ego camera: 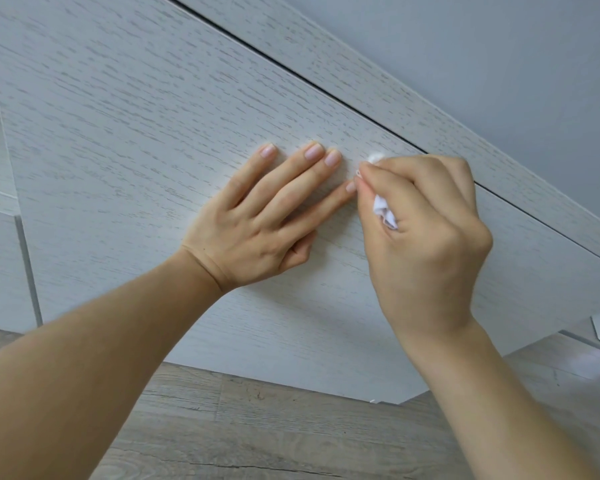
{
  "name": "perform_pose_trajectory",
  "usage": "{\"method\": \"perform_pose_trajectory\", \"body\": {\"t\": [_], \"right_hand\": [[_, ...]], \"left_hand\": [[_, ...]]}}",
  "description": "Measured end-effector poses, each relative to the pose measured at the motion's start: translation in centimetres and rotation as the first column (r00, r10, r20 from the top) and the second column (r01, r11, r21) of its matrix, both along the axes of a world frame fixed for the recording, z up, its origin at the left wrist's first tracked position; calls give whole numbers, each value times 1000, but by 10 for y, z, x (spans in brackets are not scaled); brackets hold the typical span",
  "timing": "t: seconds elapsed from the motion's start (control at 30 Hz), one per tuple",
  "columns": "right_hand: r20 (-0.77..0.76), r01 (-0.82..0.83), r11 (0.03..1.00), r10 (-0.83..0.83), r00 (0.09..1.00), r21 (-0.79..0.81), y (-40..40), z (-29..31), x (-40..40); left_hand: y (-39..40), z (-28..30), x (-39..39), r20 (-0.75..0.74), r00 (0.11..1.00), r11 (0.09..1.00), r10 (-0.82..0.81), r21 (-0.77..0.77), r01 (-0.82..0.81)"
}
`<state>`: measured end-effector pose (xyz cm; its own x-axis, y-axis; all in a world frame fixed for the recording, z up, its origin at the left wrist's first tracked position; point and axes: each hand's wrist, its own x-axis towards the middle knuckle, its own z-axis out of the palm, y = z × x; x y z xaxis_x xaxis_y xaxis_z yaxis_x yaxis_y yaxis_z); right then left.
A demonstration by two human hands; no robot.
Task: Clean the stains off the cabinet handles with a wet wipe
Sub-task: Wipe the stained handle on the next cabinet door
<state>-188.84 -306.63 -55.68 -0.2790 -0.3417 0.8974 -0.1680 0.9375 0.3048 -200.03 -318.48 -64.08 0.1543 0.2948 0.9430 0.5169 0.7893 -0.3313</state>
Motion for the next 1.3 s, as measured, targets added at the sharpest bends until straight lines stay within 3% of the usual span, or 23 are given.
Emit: {"method": "perform_pose_trajectory", "body": {"t": [0.7,1.3], "right_hand": [[-65,-76,988,68,996,-134,17,-9,25],[-81,-120,989,114,990,-80,27,-10,20]], "left_hand": [[0,0,1,8,999,999,40,-21,-40],[-2,-1,0,0,999,998,43,-42,-43]]}}
